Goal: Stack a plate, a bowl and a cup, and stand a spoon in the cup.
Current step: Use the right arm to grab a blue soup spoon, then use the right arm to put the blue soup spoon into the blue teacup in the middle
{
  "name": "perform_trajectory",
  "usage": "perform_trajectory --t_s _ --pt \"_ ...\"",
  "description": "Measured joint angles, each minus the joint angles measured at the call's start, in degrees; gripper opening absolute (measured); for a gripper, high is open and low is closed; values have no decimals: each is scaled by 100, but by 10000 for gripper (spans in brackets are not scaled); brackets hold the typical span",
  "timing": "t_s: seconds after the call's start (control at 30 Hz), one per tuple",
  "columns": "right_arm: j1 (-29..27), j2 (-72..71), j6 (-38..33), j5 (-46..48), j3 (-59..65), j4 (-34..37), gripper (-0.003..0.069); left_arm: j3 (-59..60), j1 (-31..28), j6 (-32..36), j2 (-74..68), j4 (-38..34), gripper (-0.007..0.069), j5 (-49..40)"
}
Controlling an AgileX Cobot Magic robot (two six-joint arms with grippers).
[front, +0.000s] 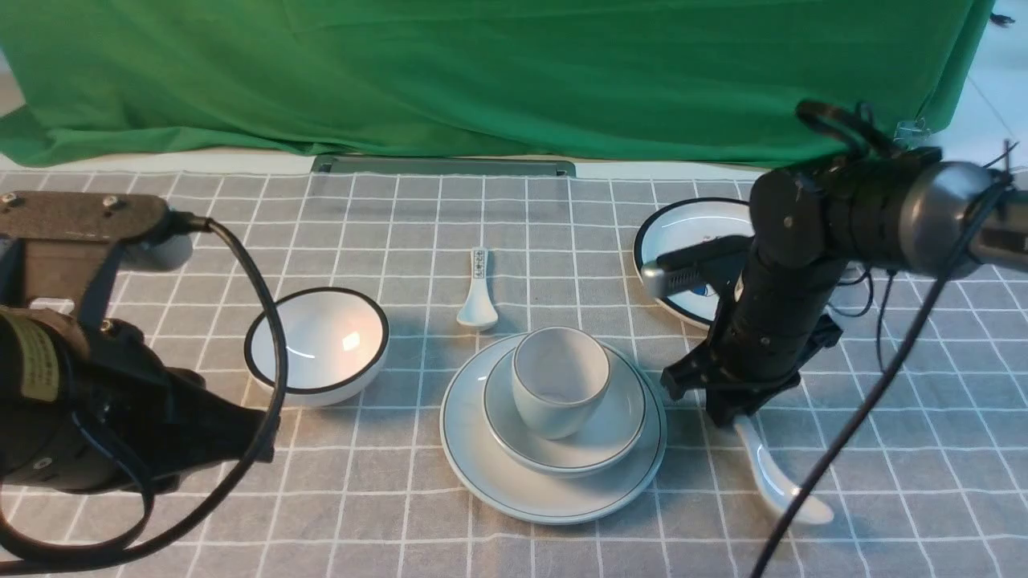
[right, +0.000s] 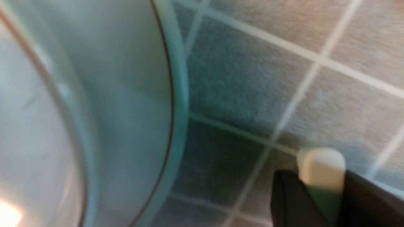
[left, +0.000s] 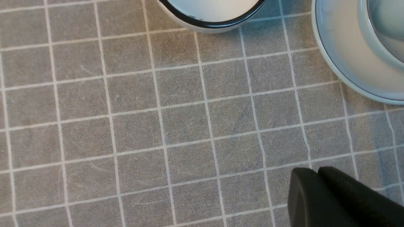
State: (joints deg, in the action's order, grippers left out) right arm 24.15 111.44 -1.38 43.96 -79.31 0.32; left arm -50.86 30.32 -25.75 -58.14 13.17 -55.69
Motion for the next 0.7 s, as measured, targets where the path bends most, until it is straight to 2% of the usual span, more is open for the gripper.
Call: perform_trajectory --t_s 0.1,0.3,0.33,0.4,0.43,0.5,0.7 --pt "107 -743 -15 -347 94 114 187 0 0 0 0 60 10 36" --pt "892 -2372 138 -3315 954 259 187 11 0 -5 0 125 10 338" --pt "1110 -2616 276 -4431 1366 293 187 11 0 -5 0 134 10 420" --pt "1295 -2698 402 -5534 1813 299 187 11 0 -5 0 180 10 459" --pt "1329 -2698 402 -5756 1906 304 187 11 0 -5 0 185 10 465" --pt "1509 -2515 393 -7002 2430 311 187 11 0 -13 0 263 10 478" --pt "1579 -1989 325 -7926 2667 311 187 12 0 -12 0 399 10 494"
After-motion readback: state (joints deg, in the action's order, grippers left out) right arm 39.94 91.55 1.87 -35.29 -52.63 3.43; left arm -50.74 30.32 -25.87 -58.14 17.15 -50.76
